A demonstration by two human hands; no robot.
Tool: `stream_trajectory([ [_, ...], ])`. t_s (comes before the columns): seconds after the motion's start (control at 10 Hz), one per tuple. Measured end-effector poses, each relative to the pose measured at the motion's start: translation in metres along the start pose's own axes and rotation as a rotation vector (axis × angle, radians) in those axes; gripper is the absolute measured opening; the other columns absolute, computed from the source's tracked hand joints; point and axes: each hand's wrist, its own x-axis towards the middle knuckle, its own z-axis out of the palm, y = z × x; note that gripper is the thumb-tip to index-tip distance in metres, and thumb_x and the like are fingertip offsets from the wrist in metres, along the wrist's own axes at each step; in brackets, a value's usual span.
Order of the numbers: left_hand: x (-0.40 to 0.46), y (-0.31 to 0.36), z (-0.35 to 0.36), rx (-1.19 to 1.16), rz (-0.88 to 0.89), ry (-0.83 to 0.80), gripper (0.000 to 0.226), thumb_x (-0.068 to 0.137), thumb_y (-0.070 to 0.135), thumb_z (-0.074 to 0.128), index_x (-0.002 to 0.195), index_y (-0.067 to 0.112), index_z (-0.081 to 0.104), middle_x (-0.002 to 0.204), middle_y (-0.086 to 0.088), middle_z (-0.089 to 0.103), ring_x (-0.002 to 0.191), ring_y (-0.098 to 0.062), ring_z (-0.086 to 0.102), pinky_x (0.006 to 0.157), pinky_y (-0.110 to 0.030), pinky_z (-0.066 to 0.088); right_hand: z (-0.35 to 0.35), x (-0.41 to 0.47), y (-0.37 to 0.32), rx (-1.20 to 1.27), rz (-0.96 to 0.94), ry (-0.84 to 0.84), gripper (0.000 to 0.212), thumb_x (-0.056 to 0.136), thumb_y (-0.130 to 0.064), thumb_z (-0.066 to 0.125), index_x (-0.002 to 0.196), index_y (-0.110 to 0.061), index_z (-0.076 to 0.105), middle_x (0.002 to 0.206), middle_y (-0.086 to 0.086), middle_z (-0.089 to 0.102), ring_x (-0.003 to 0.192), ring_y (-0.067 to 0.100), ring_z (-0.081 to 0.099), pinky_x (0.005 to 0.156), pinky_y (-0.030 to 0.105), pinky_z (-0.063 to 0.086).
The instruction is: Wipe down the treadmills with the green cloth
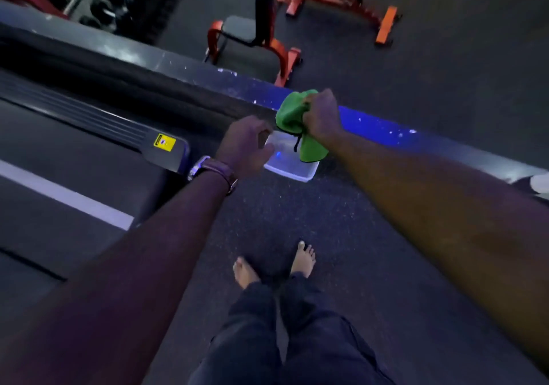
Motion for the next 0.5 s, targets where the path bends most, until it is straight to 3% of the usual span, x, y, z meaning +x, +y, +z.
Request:
stream_trajectory([
  [0.3,0.052,-0.068,0.048,0.002,-0.029,0.016,0.030,0.071,0.022,0.062,0.093,0.003,0.070,0.093,-0.014,0.068,0.088,-0.030,0.063,0.082,-0.032,0.045,0.064,0.072,0.035,-0.098,-0.064,-0.095,0.041,0.079,-0.003,0.060,0.120,-0.008,0.062,0.120,0.019,0.055,0.104,0.032,0.057,0.087,0.032,0.046],
  [0.5,0.056,-0.079,0.011,-0.056,-0.044,0.040,0.032,0.071,0.023,0.061,0.095,0.004,0.070,0.096,-0.012,0.069,0.089,-0.027,0.063,0.083,-0.024,0.041,0.044,0.061,-0.005,-0.092,-0.230,-0.146,0.025,0.079,-0.011,0.068,0.103,-0.008,0.070,0.105,0.014,0.069,0.099,0.029,0.063,0.084,0.033,0.049],
])
